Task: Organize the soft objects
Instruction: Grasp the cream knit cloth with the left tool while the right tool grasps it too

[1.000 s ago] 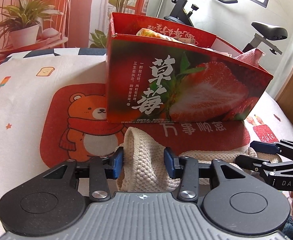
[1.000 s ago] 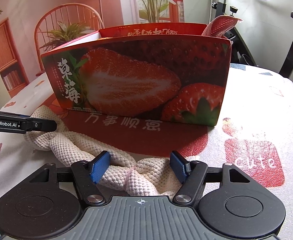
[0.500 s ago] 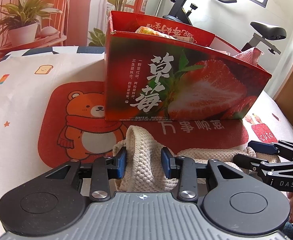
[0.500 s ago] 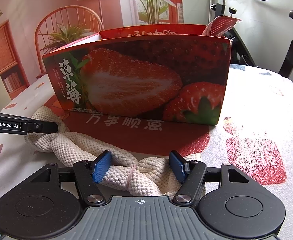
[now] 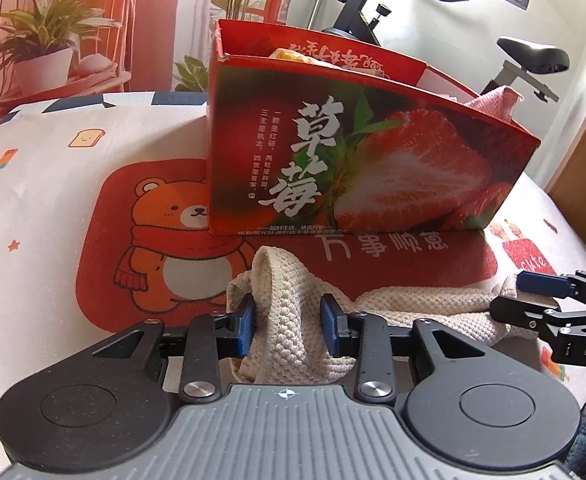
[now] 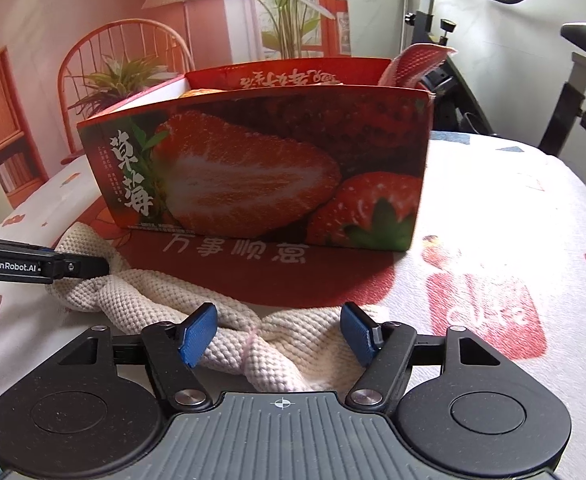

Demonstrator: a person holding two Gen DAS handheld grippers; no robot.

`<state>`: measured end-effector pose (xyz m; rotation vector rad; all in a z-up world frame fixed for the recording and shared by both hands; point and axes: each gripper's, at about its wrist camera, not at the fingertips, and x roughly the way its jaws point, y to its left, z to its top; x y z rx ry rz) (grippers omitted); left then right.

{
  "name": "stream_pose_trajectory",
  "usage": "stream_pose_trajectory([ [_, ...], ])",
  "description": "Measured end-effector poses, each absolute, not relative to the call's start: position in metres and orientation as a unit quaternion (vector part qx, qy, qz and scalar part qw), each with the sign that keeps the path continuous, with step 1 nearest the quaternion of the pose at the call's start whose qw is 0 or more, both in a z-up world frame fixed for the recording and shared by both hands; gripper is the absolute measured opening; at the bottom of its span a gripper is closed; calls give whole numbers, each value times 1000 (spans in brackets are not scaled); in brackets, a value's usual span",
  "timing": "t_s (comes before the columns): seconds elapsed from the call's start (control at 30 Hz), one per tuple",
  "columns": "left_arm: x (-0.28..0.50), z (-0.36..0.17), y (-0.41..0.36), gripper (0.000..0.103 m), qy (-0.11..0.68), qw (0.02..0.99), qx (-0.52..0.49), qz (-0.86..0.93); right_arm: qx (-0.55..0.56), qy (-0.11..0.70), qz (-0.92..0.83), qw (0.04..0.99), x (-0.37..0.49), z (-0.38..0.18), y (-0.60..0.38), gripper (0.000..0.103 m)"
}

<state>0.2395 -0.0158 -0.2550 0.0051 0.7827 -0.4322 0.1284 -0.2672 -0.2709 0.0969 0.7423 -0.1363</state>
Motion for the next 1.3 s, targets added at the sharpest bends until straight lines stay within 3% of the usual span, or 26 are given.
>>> stream_pose_trajectory([
  [0.6, 236, -258, -13, 34, 383, 901, -7, -204, 50, 361, -95, 926, 123, -264, -270, 68],
  [1.03, 235, -259, -12, 34, 385, 900, -15, -202, 71, 379, -120, 915, 125, -274, -281, 80],
  [1.17, 234, -259, -13, 28, 385, 900, -14, -204, 98, 382, -111, 912, 127, -277, -281, 68],
  [1.23, 233, -257, -16, 21, 385, 899, -12, -209, 102, 383, -96, 913, 129, -275, -279, 48],
  [1.3, 230, -254, -18, 16, 381, 900, -5, -210, 100, 387, -87, 912, 132, -273, -276, 43],
])
